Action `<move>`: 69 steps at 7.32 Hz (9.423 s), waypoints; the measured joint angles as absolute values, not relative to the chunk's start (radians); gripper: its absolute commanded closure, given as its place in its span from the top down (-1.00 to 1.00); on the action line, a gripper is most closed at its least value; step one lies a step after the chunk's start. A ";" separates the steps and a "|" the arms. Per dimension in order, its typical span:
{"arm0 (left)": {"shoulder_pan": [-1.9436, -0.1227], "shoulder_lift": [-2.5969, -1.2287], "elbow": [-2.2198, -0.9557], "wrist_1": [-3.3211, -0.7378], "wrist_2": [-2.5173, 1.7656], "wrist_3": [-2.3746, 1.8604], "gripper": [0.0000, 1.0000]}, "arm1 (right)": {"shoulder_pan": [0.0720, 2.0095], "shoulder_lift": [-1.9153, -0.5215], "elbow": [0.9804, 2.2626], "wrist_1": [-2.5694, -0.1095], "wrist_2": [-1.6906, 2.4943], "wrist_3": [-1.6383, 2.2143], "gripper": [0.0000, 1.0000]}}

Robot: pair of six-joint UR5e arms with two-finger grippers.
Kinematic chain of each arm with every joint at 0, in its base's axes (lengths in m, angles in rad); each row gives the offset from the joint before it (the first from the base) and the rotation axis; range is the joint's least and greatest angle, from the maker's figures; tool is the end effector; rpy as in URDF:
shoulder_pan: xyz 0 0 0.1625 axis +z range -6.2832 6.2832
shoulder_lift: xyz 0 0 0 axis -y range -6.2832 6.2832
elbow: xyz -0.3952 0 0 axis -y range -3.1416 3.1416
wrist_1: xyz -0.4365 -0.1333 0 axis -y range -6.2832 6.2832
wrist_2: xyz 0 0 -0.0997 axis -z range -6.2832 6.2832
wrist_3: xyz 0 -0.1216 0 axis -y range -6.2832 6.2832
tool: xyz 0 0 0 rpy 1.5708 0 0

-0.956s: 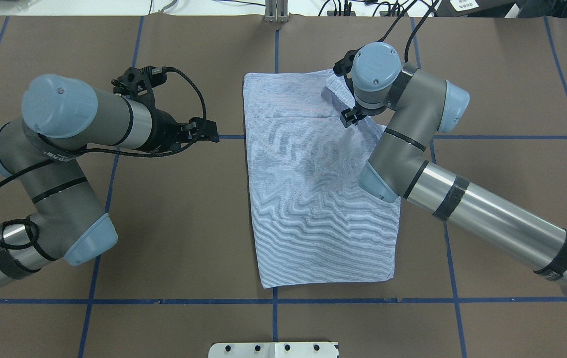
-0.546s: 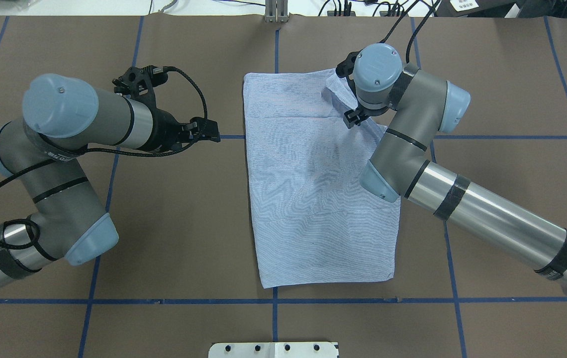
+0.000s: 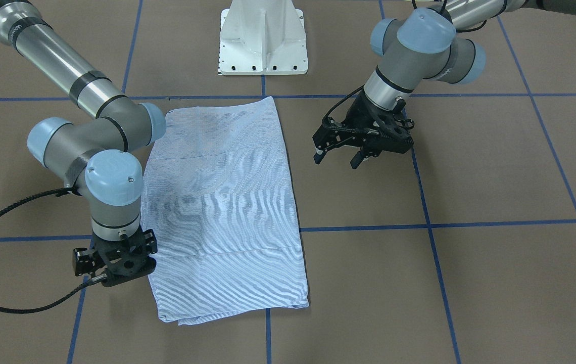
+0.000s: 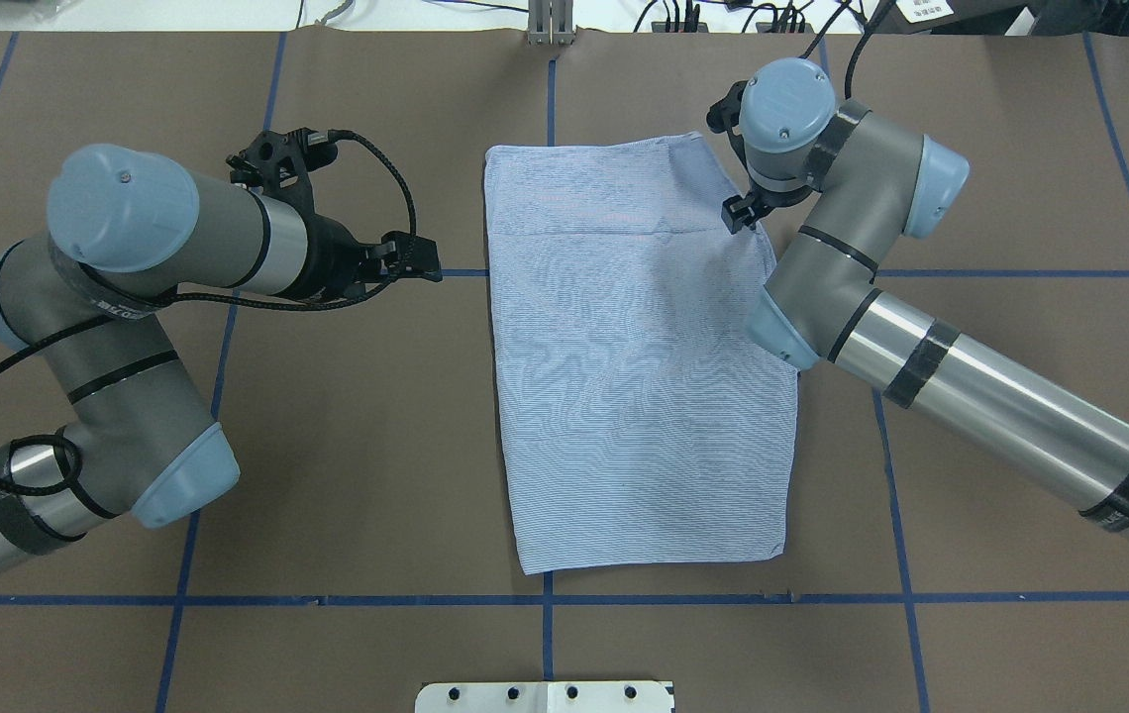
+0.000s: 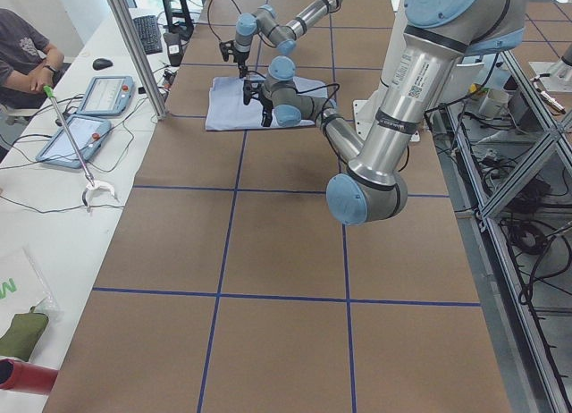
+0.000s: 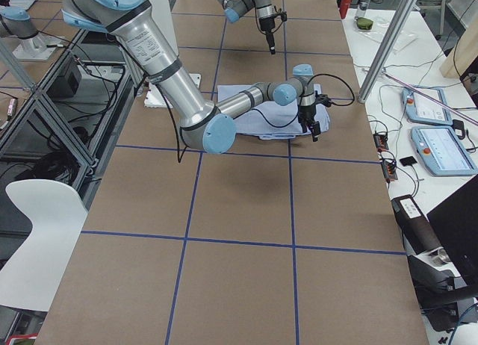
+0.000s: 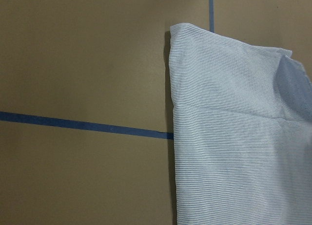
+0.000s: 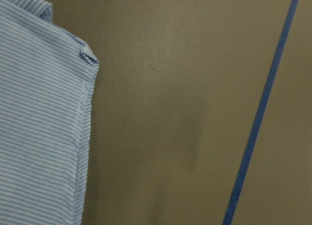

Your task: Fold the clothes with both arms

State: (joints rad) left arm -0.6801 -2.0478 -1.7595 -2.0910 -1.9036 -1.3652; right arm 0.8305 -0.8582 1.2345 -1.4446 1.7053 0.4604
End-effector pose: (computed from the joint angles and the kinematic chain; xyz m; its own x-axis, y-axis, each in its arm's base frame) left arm 0.4611 -0.4933 0.1947 0.3590 -0.0422 -0.9324 0.2918 0.9540 0.0691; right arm -0.4598 -0.6767 0.3587 0.8790 -0.3541 0.3193 0.2239 0.8978 0.3793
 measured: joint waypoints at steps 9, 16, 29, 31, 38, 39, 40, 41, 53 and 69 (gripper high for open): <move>-0.384 -2.043 -1.869 -2.003 -1.813 -1.620 0.99 | 0.894 -1.169 1.756 -1.443 2.128 0.723 1.00; -0.261 -2.130 -1.720 -1.991 -1.749 -1.690 0.41 | 0.893 -1.254 1.889 -1.443 2.180 0.785 1.00; -0.242 -2.135 -1.711 -1.991 -1.751 -1.705 -1.00 | 0.893 -1.255 1.886 -1.443 2.179 0.784 1.00; -0.242 -2.135 -1.712 -1.991 -1.751 -1.723 -1.00 | 0.893 -1.255 1.885 -1.443 2.178 0.784 1.00; -0.247 -2.127 -1.724 -1.991 -1.756 -1.731 -1.00 | 0.756 -1.258 1.950 -1.439 2.148 1.157 1.00; -0.249 -2.126 -1.724 -1.991 -1.756 -1.730 -1.00 | 0.690 -1.253 1.956 -1.439 2.096 1.276 1.00; -0.251 -2.125 -1.724 -1.991 -1.756 -1.729 -1.00 | 0.621 -1.247 1.960 -1.439 2.026 1.395 1.00; -0.252 -2.124 -1.724 -1.991 -1.756 -1.727 -1.00 | 0.561 -1.244 1.967 -1.439 1.961 1.519 1.00; -0.253 -2.124 -1.722 -1.992 -1.759 -1.730 -1.00 | 0.300 -1.323 1.956 -1.454 1.734 1.814 1.00; -0.253 -2.127 -1.725 -1.993 -1.759 -1.730 -1.00 | 0.293 -1.310 1.932 -1.455 1.708 1.813 -0.26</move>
